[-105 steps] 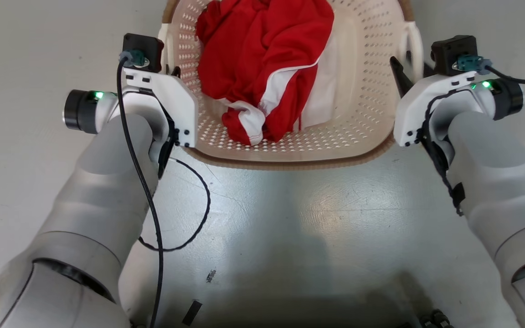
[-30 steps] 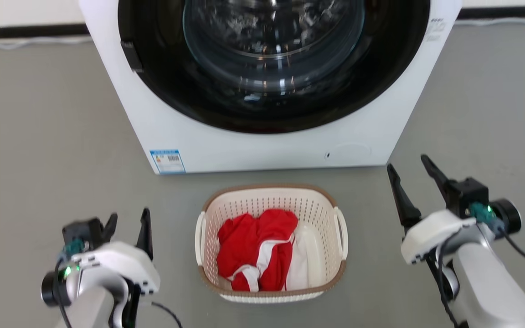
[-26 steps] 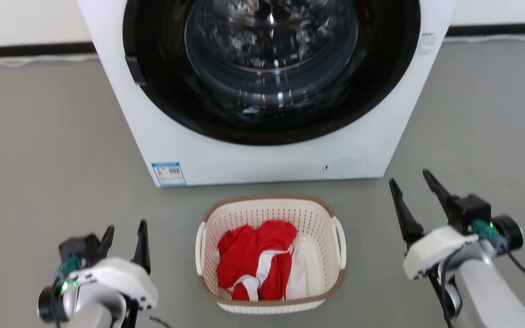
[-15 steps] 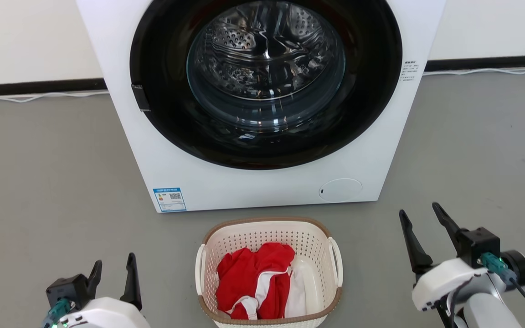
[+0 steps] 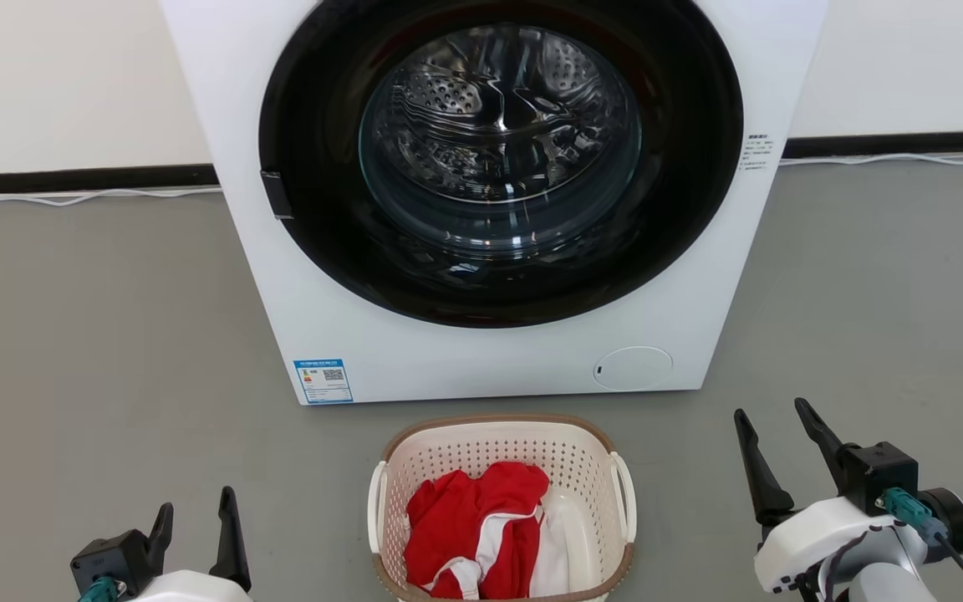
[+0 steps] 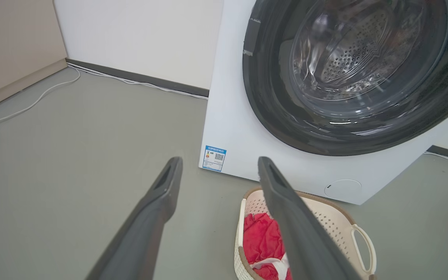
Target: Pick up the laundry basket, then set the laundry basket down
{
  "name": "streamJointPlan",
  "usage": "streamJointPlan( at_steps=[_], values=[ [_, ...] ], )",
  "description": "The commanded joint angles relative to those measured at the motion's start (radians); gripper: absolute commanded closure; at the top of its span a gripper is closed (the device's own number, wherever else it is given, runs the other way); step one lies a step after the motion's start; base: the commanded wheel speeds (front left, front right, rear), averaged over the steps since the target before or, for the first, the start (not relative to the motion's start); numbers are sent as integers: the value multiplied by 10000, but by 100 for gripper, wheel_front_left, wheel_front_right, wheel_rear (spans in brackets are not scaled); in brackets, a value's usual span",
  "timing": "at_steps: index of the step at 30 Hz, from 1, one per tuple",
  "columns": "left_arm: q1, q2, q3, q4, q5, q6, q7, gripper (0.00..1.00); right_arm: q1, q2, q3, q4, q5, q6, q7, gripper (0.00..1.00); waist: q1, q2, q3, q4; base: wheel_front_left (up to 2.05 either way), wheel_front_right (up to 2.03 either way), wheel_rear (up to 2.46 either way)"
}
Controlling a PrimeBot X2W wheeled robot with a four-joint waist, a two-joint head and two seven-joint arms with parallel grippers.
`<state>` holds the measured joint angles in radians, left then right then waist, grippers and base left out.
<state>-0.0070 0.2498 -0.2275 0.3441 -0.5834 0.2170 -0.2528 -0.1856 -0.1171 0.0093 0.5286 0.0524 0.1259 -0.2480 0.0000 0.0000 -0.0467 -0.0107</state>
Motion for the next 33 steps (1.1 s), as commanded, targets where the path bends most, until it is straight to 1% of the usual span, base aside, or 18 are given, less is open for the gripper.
streamJointPlan(
  at_steps=[1,5,6,9,10,14,19,33],
  values=[
    [-271,174,370,-287,-56,92,-89,0,-120,-31,184,-281,-101,48,-137,0,0,0,-31,34,0,0,0],
    [-228,202,345,-366,-8,103,-89,0,-78,-14,195,-258,-103,48,-137,0,0,0,-92,61,0,0,0],
    [18,14,-1,-114,4,40,5,100,5,18,-23,5,4,0,0,100,0,0,-92,60,0,0,0],
    [119,-132,-42,156,-40,24,57,100,169,106,-44,257,59,0,41,100,0,0,-95,65,0,0,0],
    [95,-162,15,148,-203,-31,118,100,125,115,-124,265,275,1,144,100,2,0,-88,67,0,0,0],
    [67,-222,132,104,-534,-144,237,100,141,133,-184,170,787,3,299,100,22,0,-87,65,0,0,0],
    [23,-297,269,61,-945,-285,381,100,205,156,-187,10,1432,4,407,100,2,0,-46,67,0,0,0],
    [-115,-506,655,-54,-2092,-679,783,100,308,219,-272,-381,3184,10,759,100,0,0,25,72,0,0,0]
  ],
)
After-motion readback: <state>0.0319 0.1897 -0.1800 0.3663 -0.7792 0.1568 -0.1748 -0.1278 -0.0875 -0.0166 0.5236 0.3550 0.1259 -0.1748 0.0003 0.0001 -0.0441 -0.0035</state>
